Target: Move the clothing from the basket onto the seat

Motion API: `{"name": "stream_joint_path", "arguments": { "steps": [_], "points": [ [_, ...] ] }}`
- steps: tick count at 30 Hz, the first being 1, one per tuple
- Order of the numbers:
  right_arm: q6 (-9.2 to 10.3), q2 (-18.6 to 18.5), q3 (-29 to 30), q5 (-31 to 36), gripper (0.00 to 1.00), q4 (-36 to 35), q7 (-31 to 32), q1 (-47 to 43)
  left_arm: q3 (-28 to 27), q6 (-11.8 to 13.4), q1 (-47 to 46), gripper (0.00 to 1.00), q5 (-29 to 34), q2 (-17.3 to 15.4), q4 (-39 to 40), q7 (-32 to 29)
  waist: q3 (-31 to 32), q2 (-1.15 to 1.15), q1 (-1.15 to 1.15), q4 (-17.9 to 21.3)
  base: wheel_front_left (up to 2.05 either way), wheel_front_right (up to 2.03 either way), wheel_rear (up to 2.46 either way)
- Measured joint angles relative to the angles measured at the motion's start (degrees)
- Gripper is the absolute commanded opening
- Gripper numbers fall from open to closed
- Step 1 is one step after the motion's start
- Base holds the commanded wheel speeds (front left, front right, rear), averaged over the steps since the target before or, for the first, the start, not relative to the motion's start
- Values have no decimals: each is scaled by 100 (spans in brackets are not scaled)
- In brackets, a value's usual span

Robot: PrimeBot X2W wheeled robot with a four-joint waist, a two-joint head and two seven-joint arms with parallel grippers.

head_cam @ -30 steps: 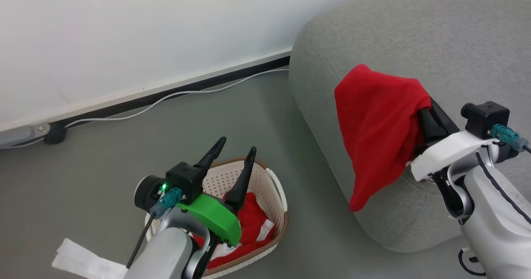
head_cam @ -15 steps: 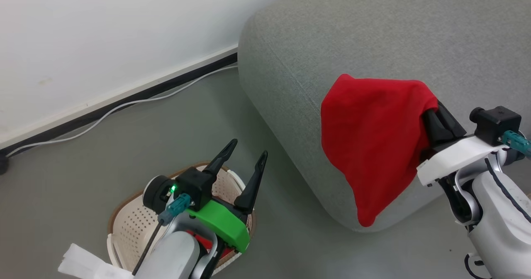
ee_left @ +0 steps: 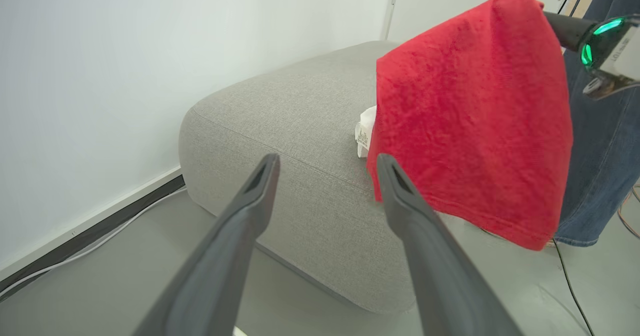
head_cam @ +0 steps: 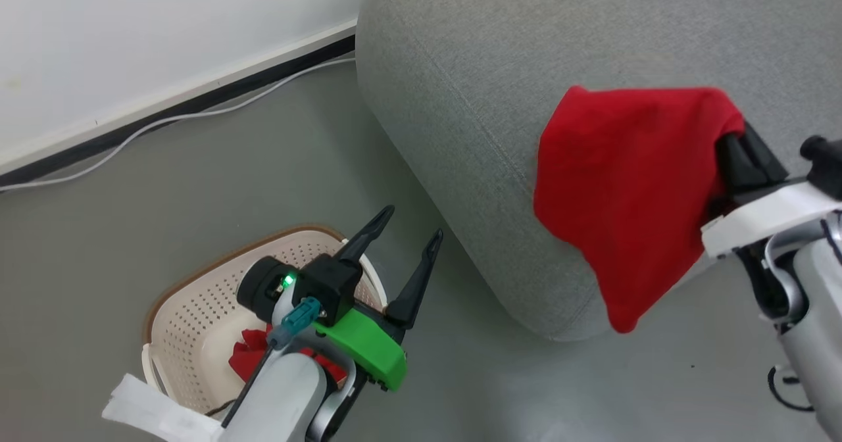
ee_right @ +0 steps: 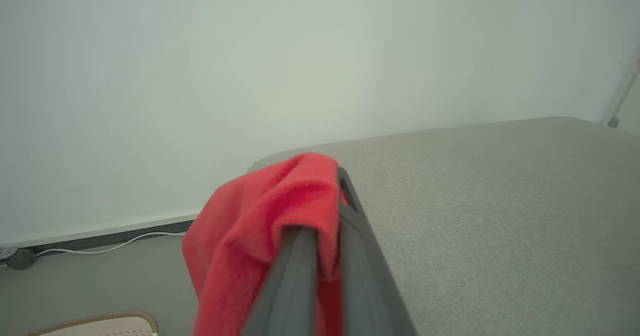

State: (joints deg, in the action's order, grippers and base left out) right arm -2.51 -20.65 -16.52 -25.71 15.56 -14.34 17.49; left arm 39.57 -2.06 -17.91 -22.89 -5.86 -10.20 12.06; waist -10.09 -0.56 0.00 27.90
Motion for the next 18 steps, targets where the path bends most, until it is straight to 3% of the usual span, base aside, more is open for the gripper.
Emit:
{"name": "stream_joint_path", "arguments": {
  "steps": [9,18],
  "points": [
    [-227,-399,183,-26,0,-99,90,1398,-70,56,-405,100,270,-85,387,-165,-506,0,0,-300,0,0,0],
    [-244,-617,654,-298,0,51,460,2951,-143,108,-869,100,437,-231,960,-420,-1164,0,0,-646,0,0,0]
  ]
}}
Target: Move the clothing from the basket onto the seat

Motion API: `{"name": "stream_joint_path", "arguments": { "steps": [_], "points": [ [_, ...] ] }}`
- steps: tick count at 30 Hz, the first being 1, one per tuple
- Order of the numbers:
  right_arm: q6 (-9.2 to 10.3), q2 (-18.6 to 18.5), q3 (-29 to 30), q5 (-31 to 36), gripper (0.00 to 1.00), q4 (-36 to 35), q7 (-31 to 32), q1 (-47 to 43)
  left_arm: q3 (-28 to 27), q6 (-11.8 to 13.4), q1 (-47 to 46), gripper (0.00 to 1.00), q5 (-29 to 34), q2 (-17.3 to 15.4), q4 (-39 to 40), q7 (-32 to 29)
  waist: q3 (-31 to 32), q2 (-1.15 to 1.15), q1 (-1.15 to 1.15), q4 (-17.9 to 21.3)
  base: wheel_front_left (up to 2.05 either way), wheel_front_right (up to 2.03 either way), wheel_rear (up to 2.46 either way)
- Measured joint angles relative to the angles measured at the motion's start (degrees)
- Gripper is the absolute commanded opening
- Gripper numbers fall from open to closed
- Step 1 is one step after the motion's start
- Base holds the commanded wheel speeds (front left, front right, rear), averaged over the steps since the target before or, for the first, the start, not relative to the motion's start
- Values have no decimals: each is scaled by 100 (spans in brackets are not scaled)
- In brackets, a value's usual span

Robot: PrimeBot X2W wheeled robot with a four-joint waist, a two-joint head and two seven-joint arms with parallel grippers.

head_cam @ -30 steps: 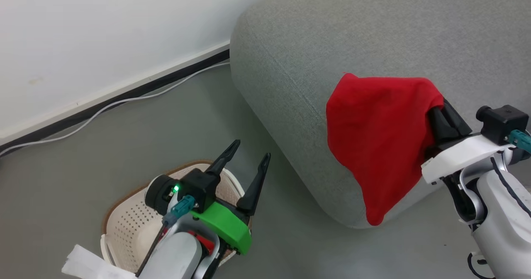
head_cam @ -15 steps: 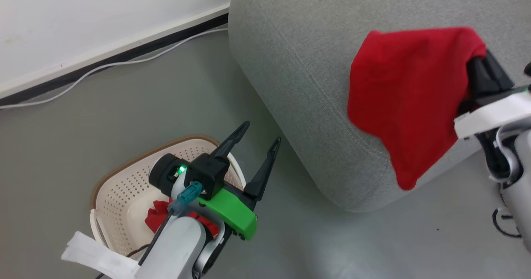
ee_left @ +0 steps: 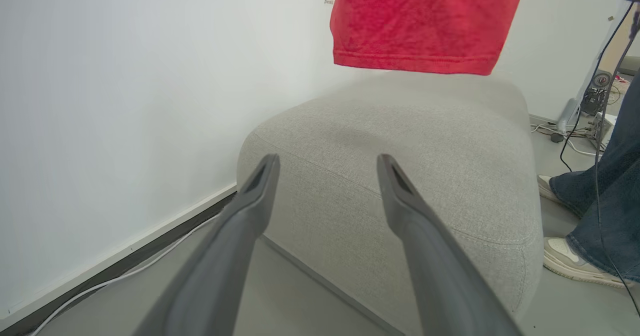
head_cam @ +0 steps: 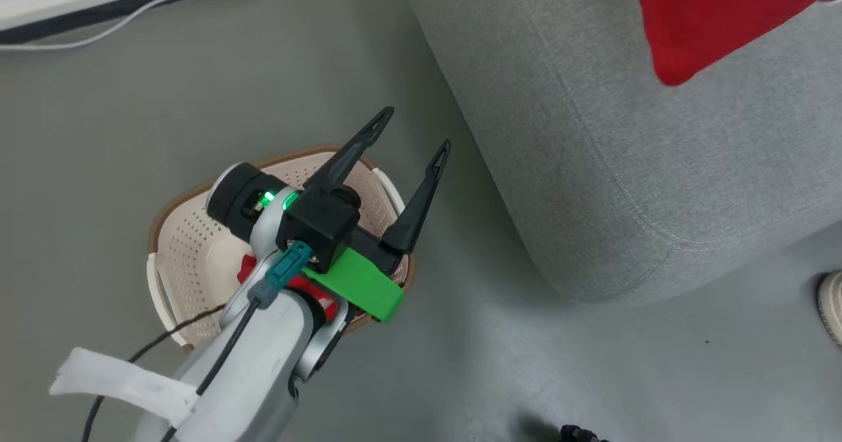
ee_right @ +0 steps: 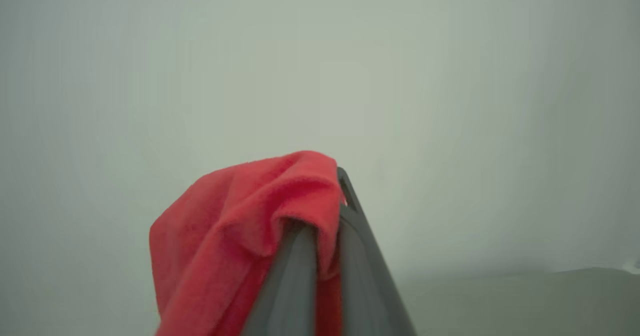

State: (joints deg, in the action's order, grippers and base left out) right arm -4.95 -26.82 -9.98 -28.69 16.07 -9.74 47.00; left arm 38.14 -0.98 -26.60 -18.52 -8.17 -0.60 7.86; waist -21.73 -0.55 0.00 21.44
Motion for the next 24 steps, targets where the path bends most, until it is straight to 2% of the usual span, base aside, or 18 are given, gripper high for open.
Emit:
{"name": "stream_joint_path", "arguments": {
  "steps": [7,14,17,21,24],
  "points": [
    [172,-296,487,-58,0,414,125,916,-98,57,-264,100,222,-163,424,-179,-623,0,0,-321,0,0,0],
    [415,-679,925,-165,0,1161,180,1015,-136,57,-306,100,261,-280,621,-236,-1116,0,1,-604,0,0,0],
    [450,-827,887,-55,0,1401,179,1016,-152,57,-309,100,267,-354,693,-275,-1295,0,0,-703,0,0,0],
    [506,-814,906,-36,0,1699,164,1015,-127,56,-309,100,270,-374,756,-354,-1499,0,1,-793,0,0,0],
    [554,-601,881,-56,0,1957,75,990,-91,49,-309,100,278,-392,771,-365,-1620,0,1,-823,0,0,0]
  ]
}}
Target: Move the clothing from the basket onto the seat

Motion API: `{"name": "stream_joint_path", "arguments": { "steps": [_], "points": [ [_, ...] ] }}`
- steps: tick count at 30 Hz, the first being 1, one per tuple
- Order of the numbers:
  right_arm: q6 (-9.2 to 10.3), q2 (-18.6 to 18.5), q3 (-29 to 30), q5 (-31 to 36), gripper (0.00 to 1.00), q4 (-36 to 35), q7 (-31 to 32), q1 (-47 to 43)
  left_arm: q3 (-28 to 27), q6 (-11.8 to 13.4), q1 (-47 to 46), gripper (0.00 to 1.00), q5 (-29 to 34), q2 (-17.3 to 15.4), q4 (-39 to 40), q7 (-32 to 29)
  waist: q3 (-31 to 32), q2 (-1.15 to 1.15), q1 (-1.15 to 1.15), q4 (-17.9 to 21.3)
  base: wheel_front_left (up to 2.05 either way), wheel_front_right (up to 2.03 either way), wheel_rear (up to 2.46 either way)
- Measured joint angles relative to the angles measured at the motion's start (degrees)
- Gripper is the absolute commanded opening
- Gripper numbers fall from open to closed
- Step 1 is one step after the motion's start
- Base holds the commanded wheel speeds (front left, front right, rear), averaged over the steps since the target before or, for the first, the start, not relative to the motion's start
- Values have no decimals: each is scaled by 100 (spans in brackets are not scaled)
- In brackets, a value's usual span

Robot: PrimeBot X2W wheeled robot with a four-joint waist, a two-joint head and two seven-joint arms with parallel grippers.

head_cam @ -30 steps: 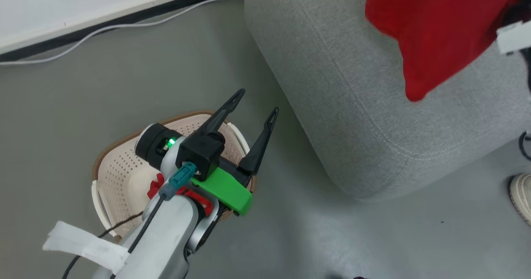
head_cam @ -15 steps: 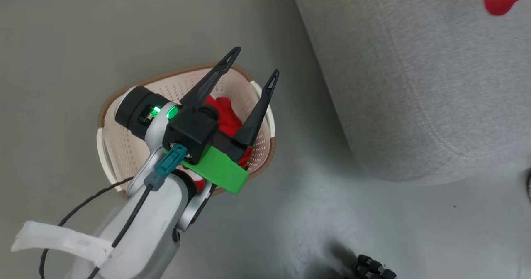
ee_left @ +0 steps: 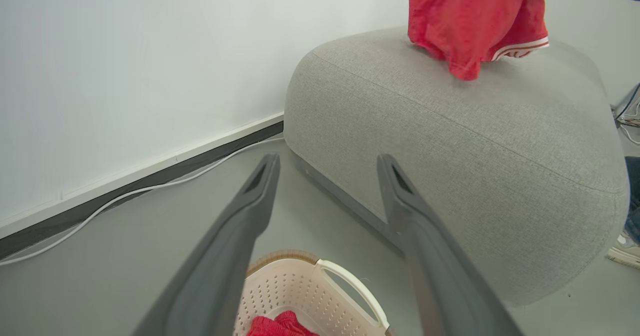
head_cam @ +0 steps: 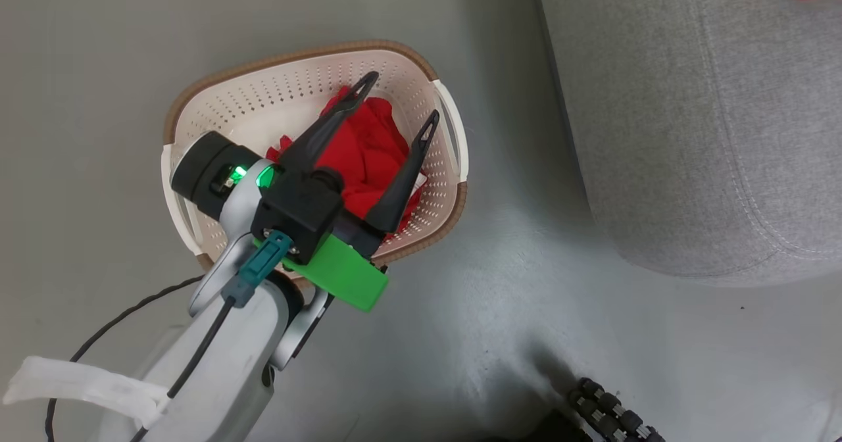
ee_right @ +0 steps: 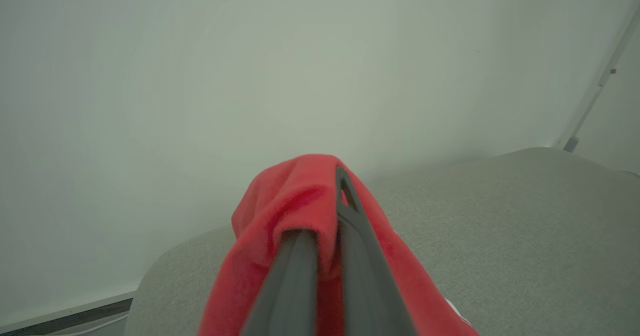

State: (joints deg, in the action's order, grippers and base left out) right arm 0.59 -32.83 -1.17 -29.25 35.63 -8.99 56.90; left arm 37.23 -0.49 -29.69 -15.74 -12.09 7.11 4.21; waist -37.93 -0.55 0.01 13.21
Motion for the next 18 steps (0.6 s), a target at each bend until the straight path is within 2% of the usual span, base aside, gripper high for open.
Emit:
{"name": "stream_joint_path", "arguments": {
  "steps": [7,11,13,15,16,18],
  "points": [
    [-7,522,-266,-3,0,463,-169,-259,33,-3,0,100,7,-43,19,-62,-103,0,0,10,0,0,0],
    [-109,839,-457,5,0,632,-281,-389,19,-3,1,100,7,-73,20,-57,-112,0,0,49,0,0,0],
    [-131,985,-503,5,5,760,-315,-511,29,-4,1,100,5,-69,11,-52,-98,0,0,65,0,0,0],
    [-158,1028,-517,5,53,860,-369,-610,26,-5,1,100,-3,-62,-10,-10,-75,0,0,75,0,0,0],
    [-162,1032,-516,5,100,895,-393,-639,24,-5,2,100,-12,-57,-33,15,-59,0,0,77,0,0,0],
    [-210,1046,-523,7,100,936,-421,-661,12,-5,3,100,-16,-57,-83,48,-21,0,0,81,0,0,0]
  ]
}}
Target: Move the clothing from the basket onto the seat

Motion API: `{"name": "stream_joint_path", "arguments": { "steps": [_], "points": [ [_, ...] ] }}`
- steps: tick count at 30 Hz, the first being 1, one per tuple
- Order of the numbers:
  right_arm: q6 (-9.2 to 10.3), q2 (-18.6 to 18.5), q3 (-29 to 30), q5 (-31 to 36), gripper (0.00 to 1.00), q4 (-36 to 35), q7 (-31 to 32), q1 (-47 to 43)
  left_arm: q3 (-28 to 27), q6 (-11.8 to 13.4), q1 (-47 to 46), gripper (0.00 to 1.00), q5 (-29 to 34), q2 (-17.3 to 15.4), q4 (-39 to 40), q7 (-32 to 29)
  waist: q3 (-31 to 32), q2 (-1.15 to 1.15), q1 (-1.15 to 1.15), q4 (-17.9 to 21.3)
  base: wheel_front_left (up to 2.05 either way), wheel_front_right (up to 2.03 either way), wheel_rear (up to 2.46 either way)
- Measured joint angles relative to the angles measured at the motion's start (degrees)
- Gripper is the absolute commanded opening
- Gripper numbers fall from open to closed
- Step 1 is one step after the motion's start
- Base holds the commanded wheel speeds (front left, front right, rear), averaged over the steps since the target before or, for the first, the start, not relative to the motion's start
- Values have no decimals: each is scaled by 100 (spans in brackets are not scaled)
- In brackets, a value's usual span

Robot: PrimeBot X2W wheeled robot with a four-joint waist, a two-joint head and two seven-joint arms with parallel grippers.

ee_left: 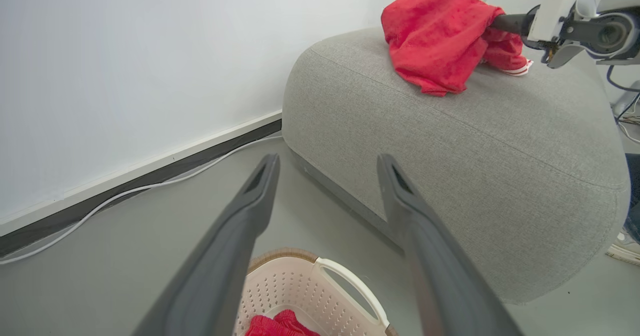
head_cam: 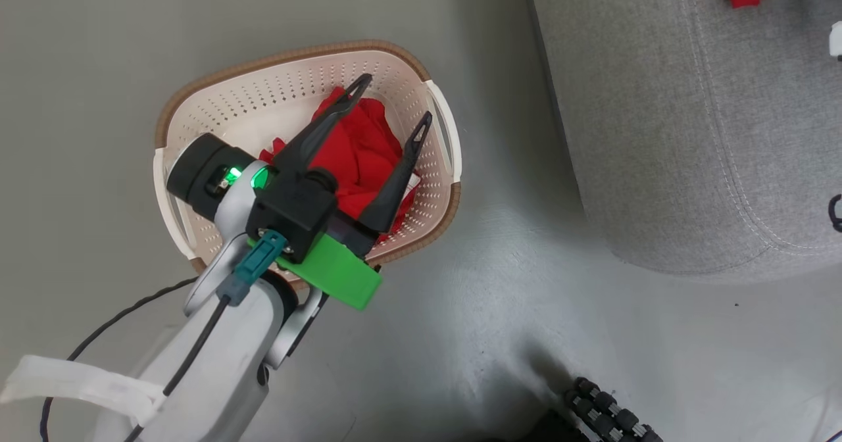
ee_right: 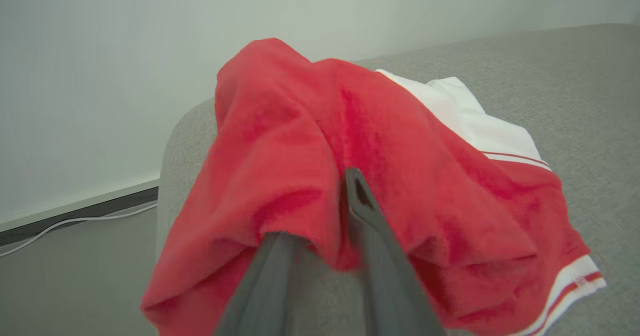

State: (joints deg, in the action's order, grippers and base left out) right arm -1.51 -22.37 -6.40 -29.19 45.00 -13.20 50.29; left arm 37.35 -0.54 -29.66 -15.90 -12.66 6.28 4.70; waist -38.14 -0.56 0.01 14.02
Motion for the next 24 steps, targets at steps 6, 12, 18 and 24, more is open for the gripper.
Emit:
{"name": "stream_joint_path", "arguments": {
  "steps": [6,12,18,24],
  "points": [
    [-96,367,-158,99,100,-1,-122,-120,-175,12,50,100,-63,-10,-163,156,147,0,0,67,0,0,0],
    [-179,401,-339,331,100,-29,-124,-644,-236,13,233,100,-192,29,-442,412,423,0,0,121,0,0,0],
    [-202,390,-246,533,100,-617,-124,-822,-332,19,398,100,-416,133,-709,665,803,0,-1,116,0,0,0],
    [-212,399,-234,721,100,-1071,-124,-1033,-525,107,618,100,-555,215,-979,800,1241,0,-1,35,0,0,0]
  ]
}}
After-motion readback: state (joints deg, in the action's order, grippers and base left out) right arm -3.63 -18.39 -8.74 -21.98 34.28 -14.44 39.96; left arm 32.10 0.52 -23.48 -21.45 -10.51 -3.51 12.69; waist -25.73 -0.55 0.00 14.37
